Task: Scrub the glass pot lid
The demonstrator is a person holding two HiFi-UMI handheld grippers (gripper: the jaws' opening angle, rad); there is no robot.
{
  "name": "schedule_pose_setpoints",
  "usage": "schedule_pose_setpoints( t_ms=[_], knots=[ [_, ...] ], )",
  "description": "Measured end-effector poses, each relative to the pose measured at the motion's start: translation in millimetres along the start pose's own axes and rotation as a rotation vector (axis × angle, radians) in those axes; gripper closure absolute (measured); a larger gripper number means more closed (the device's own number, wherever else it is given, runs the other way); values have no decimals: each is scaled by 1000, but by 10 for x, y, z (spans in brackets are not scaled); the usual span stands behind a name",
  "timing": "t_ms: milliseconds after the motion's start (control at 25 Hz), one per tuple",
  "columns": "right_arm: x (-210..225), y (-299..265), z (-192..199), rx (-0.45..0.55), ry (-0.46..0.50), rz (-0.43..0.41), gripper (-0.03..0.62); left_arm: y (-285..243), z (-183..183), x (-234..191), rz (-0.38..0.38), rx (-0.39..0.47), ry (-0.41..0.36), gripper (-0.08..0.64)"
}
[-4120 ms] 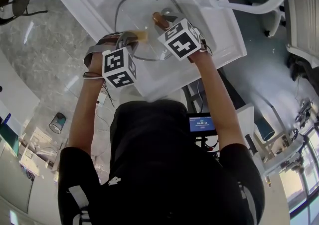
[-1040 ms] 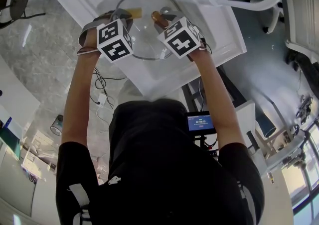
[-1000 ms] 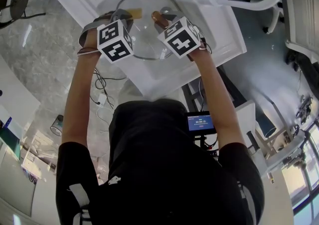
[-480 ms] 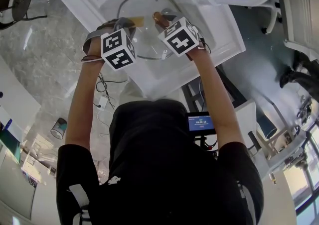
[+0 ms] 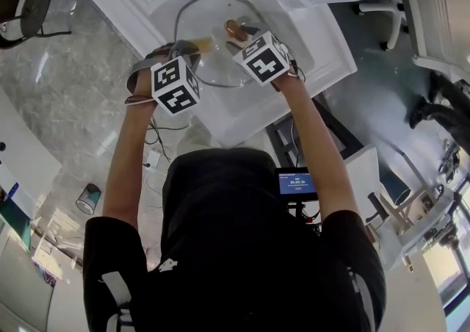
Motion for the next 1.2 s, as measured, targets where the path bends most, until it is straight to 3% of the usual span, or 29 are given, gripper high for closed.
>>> schedule_pose_setpoints(
  t_ms=[520,920,1200],
  knots=[
    [-245,494,33,56,-50,51,404,353,-41,262,-83,88,54,540],
    [-560,987,-55,151,-83,155,580,856,-96,453,-170,201,100,541],
    [-827,1354,-279,280,-118,212,594,1161,-107,582,-214,286,112,541]
  ],
)
Point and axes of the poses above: the fingertips, and each gripper's own axes: y backward along the fingers, x to its right, z out of its underside, the point moved 10 cm from there along y, backward along the fingers, and after that the axes turned 8 degrees about x, right-handed, at the moved point
